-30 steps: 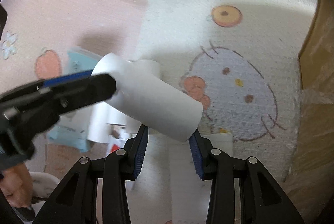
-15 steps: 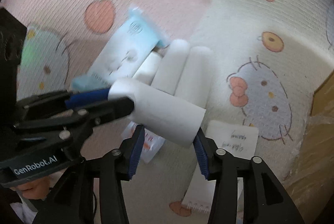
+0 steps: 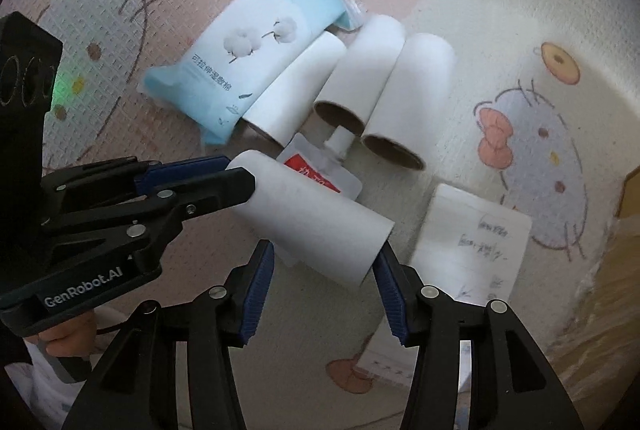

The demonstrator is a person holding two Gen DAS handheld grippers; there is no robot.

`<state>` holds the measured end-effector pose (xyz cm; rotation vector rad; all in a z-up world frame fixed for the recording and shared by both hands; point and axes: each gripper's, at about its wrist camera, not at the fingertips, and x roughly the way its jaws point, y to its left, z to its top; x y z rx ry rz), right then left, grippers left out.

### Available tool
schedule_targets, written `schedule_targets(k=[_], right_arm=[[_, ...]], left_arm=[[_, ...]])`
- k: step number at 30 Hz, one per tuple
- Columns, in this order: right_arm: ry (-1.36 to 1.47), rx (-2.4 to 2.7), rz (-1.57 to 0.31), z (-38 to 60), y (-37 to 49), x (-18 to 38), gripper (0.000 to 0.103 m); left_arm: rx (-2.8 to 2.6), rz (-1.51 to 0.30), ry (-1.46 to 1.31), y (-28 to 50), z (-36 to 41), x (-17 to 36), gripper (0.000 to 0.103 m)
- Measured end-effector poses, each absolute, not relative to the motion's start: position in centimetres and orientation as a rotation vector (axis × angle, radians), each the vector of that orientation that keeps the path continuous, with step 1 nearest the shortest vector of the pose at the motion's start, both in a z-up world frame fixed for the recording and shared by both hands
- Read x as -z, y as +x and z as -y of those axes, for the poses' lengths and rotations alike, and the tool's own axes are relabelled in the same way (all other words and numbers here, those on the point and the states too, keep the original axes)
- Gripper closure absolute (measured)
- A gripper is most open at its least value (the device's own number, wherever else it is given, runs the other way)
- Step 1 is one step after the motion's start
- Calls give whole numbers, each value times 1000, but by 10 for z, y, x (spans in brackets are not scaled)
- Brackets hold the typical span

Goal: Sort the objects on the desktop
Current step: 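Grasp a white tube with the left gripper while the right gripper closes on it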

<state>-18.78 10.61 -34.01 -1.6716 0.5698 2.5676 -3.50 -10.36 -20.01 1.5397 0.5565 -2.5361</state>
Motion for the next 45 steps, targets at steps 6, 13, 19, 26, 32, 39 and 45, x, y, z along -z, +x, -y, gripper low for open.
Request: schedule_targets(k=[6,13,19,26,32,39,45], right_arm=[[-1563,-2591,-465,-111,-180,320,54],[-1526,-2652,-424,-105,-182,321,54],[-1627,-2629,-149,-73,-196,333,55],[-1645,-2641,-239,-73,-201,339,55],[-1646,-2620,-380,-84,-200,344,55],[-1676,-2486,-609,-105,-199,363,55],[-1680,-2522,-624,-98,-201,363,55]], left_arm=[[2560,-602,1521,-35,109,202,80],[2577,-566,1520,-37,103,202,80],[2592,-455,1550,-36,93,194,80],[2634,-605,1513,-27,105,188,74],[2635,-959,1388,-22,123,192,67],[2632,-992,1409,-26,114,201,61],[2556,-1082,1446,-39,107,220,61]])
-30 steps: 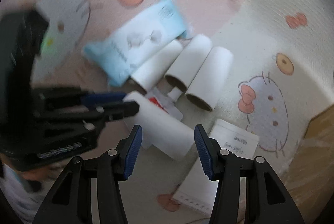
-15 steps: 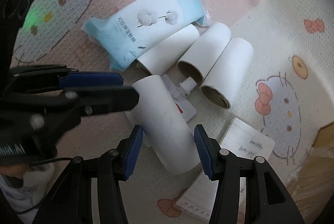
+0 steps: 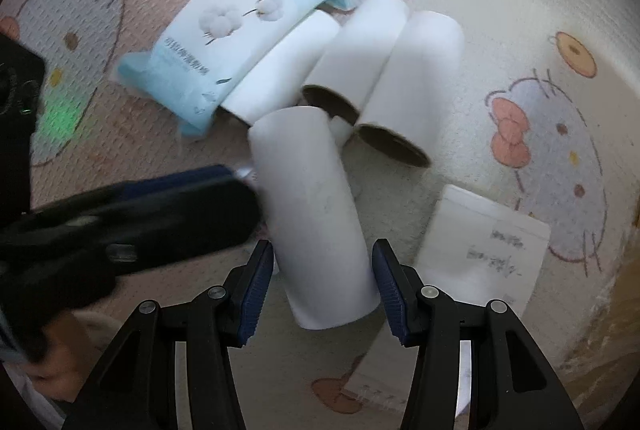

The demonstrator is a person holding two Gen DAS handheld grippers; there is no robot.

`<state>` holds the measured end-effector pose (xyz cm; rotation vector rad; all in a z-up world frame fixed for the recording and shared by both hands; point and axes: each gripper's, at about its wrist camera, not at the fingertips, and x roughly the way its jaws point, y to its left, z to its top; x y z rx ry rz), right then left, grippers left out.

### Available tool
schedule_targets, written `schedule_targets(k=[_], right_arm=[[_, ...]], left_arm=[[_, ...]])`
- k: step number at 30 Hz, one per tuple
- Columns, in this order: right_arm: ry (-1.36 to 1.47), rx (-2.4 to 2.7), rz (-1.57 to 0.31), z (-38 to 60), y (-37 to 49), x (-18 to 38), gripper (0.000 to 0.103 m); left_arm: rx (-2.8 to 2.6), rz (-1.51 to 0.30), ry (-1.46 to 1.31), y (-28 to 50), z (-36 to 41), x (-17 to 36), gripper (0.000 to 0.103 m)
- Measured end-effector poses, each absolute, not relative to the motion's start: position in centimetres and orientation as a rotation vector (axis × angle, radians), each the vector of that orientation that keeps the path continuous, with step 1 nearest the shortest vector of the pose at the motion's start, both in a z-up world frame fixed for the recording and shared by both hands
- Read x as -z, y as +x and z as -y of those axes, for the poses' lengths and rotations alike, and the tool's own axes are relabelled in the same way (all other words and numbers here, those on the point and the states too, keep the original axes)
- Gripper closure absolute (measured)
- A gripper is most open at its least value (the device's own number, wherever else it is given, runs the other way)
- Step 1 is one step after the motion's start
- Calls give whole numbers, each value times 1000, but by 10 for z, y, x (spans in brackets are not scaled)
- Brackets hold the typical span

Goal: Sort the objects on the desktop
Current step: 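Lift the white tube upright with both grippers holding it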

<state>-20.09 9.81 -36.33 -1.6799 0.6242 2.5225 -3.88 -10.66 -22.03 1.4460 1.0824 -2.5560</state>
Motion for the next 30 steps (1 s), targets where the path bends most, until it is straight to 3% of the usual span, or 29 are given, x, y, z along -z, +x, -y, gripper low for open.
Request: schedule_targets(k=[5,11,17,30], right_arm=[[-1703,-2518,-613,-92,-203,368,55],[-1691,-2503,-676,-95,-204,373,55],[-1659,-2544,-716,-91,-203,365,55],[-1483,-2670,-524,-74,-196,310,55]], left_arm=[[2459,-1133,1527,-44,102,243,60],[2420,-1364,1444,-39,110,260,58],[2528,-1249,1373,-34,105,242,58],[2728,-1023,1222,-17,86,174,58]])
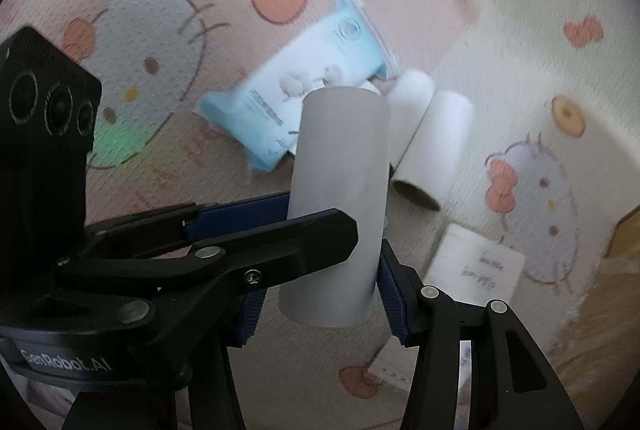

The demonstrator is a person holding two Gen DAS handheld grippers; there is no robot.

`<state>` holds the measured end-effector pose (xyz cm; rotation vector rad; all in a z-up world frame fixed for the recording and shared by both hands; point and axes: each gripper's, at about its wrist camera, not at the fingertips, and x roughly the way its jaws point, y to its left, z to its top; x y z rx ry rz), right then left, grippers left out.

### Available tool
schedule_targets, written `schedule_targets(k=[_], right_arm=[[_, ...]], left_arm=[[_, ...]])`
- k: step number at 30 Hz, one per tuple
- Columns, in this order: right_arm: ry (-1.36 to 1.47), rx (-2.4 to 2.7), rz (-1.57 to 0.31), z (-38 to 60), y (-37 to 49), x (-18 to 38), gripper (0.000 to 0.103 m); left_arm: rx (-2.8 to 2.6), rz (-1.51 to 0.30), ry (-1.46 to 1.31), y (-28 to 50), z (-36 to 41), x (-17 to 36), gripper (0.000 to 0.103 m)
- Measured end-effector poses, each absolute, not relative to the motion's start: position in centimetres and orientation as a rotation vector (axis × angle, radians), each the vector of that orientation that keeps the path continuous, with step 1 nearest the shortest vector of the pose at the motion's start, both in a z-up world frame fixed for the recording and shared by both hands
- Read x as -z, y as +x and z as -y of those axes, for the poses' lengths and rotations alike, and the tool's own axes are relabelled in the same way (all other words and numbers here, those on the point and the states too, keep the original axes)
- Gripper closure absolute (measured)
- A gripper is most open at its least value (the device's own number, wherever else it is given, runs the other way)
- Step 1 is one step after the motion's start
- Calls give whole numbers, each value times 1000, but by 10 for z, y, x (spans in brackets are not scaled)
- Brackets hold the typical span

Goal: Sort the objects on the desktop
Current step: 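Lift the white tube upright with both grippers holding it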

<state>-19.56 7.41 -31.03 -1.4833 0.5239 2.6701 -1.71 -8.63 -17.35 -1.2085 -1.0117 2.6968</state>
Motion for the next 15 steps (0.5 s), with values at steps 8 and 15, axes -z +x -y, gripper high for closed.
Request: schedule_targets(k=[8,15], right_arm=[[-1405,-2749,-341,-85,-159,264,55],[-1243,-2810,-409,-94,-146,228,55]], left_arm=[[-2863,763,-1079,-8,60,118,59],[-2956,531,-964,-5,31,72,59]])
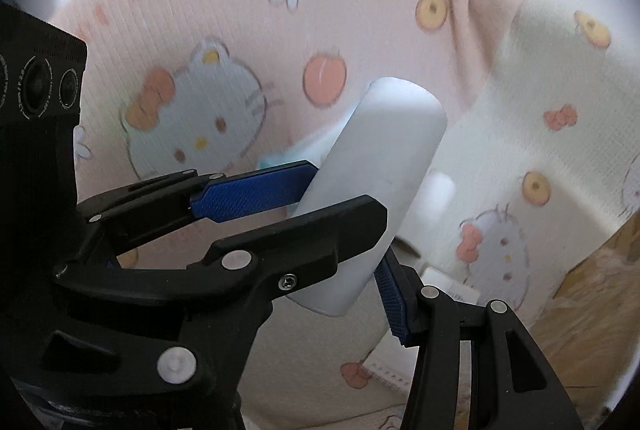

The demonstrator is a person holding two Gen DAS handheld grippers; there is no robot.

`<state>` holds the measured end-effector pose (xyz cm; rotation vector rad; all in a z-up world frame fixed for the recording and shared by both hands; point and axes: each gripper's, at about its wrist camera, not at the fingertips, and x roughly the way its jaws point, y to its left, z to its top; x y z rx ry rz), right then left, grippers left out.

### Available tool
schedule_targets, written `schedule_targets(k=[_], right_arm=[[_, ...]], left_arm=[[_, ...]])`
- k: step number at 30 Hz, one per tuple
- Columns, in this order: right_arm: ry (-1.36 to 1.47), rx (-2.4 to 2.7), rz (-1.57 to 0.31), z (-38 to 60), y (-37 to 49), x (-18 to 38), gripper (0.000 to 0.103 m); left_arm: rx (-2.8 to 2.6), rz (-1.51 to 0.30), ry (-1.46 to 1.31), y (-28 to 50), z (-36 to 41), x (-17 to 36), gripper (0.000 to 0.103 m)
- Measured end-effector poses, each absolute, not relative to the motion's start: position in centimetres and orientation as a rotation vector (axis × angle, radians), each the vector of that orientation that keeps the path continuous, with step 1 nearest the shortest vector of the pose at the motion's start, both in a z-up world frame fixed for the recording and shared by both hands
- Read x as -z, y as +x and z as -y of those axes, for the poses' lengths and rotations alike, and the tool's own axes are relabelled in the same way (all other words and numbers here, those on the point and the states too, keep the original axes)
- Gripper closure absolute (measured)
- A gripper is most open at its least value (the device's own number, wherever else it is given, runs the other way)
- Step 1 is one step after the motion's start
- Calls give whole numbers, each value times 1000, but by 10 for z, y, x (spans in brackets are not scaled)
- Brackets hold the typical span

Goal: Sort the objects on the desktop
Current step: 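Lift the white tube upright with both grippers holding it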

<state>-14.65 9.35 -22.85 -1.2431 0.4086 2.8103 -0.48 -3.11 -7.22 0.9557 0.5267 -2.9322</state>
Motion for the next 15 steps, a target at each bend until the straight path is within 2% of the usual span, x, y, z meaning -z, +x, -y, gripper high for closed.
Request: schedule_targets(k=[10,15], right_arm=[[-1042,-2796,-385,-112,-102,185,55],[-984,-2753,-477,-132,-83,175,55]], left_arm=[[3054,-346,964,-33,-11,36,59],[3101,-291,983,-50,-32,26,59]])
